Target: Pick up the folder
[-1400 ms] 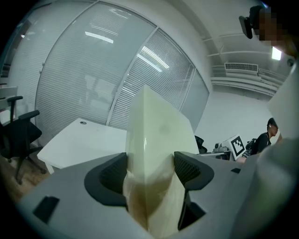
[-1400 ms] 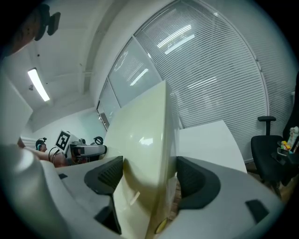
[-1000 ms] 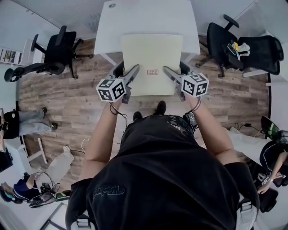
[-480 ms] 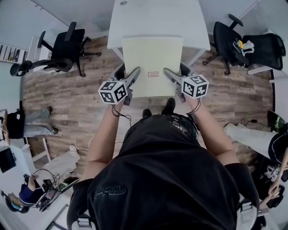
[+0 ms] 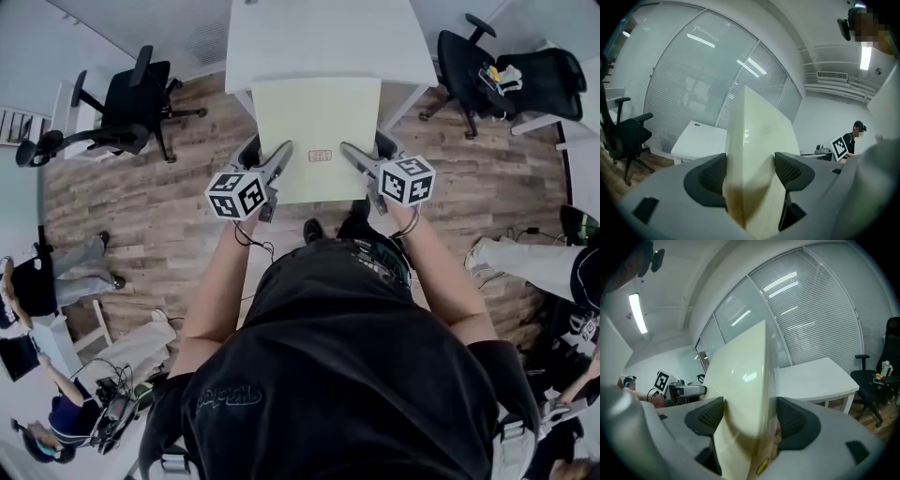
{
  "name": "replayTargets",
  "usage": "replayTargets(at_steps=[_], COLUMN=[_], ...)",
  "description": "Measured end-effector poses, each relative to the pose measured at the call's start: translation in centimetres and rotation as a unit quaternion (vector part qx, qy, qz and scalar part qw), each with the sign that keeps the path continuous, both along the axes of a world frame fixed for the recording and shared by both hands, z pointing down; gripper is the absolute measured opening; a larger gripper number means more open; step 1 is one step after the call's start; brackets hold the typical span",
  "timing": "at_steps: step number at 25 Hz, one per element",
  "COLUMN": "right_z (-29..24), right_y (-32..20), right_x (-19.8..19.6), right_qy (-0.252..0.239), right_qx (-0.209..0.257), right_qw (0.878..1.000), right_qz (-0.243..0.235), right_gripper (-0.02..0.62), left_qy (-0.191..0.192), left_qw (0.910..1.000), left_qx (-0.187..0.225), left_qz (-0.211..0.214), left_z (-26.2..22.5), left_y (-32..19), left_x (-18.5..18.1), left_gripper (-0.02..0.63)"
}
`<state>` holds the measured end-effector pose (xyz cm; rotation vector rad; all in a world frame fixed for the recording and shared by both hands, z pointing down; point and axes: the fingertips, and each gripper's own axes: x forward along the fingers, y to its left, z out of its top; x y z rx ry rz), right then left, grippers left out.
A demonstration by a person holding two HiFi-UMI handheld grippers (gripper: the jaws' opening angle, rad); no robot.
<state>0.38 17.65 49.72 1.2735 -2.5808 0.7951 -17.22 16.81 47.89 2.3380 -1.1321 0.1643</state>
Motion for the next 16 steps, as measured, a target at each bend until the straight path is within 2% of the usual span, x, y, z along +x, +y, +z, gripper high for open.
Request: replayTargets(at_steps=[7, 16], right_z=[0.2, 0.1], right_y=[1.4, 0.7], right_x=[-0.5, 0.2], right_qy=[0.004, 0.002], right_qx=[-0.008, -0.007], right_qw=[1.000, 1.000], right_qz=[0.007, 0.012], right_gripper=[0.353, 0.353], left_qy=[0.000, 0.001], left_qw=[0.9999, 0.9999], left_qx=[0.001, 0.003], left_qz=[0.011, 0.013], left_z=[0.2, 0.1], left_y=[1.0, 0.1], left_x=[-0.5, 0.2], left_gripper=[0.327, 0.327])
